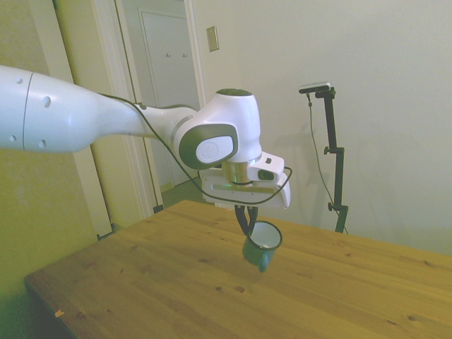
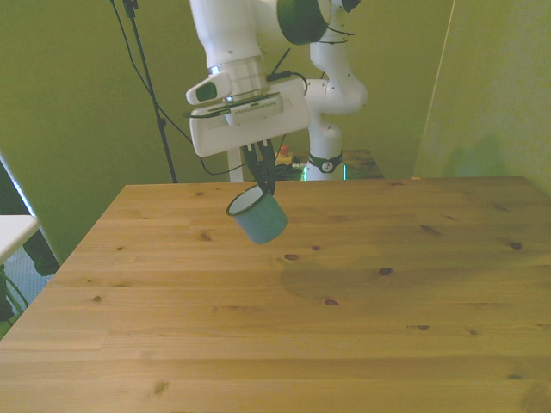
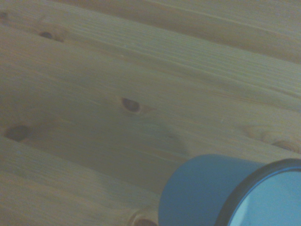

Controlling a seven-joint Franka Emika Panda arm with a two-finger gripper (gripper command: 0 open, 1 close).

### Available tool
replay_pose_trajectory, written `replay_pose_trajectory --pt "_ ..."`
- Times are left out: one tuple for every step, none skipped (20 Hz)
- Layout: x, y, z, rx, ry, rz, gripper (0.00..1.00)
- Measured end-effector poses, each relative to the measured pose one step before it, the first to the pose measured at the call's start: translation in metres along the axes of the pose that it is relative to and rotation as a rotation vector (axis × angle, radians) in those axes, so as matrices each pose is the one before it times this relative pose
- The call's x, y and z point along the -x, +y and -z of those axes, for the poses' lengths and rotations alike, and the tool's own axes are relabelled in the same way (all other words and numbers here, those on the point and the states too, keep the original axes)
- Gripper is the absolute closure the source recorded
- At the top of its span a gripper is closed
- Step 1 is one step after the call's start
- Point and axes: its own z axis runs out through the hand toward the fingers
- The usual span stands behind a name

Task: Flip the mug upright

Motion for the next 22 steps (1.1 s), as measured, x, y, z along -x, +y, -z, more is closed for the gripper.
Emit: replay_pose_trajectory --pt "0.00247 -0.00666 -0.00542 0.02420 0.01521 -0.00164 1.00" --pt "0.00252 -0.00580 -0.00440 0.02134 0.01682 -0.00272 1.00" --pt "0.00283 -0.00503 -0.00420 0.01739 0.01166 -0.00140 1.00" --pt "0.00216 -0.00394 -0.00361 0.01817 0.01555 -0.00020 1.00" --pt "0.00176 -0.00377 -0.00367 0.01984 0.01962 -0.00226 1.00" --pt "0.00196 -0.00286 -0.00441 0.01767 0.01323 -0.00219 1.00" --pt "0.00176 -0.00210 -0.00421 0.01430 0.01345 -0.00141 1.00" --pt "0.00201 -0.00166 -0.00489 0.01252 0.00550 -0.00405 1.00" --pt "0.00148 -0.00069 -0.00501 0.01071 -0.00319 -0.00053 1.00" --pt "0.00087 -0.00011 -0.00564 0.01072 -0.00749 -0.00009 1.00" --pt "0.00045 -0.00011 -0.00602 0.00715 -0.00837 -0.00191 1.00" --pt "0.00013 0.00033 -0.00611 0.00535 -0.00910 -0.00081 1.00" --pt "-0.00002 0.00028 -0.00569 0.00407 -0.00872 -0.00041 1.00" --pt "-0.00005 0.00004 -0.00486 0.00327 -0.00710 -0.00004 1.00" --pt "-0.00007 0.00006 -0.00373 0.00258 -0.00553 -0.00011 1.00" --pt "-0.00035 0.00009 -0.00280 0.00208 -0.00402 -0.00027 1.00" --pt "-0.00037 0.00041 -0.00150 0.00133 -0.00205 -0.00082 1.00" --pt "-0.00078 0.00091 -0.00115 0.00152 -0.00152 -0.00177 1.00" --pt "-0.00067 0.00145 -0.00105 0.00168 -0.00161 -0.00259 1.00" --pt "-0.00072 0.00173 -0.00127 0.00189 -0.00166 -0.00305 1.00" --pt "-0.00070 0.00163 -0.00111 0.00171 -0.00128 -0.00290 1.00" --pt "-0.00083 0.00129 -0.00085 0.00161 -0.00092 -0.00216 0.00"
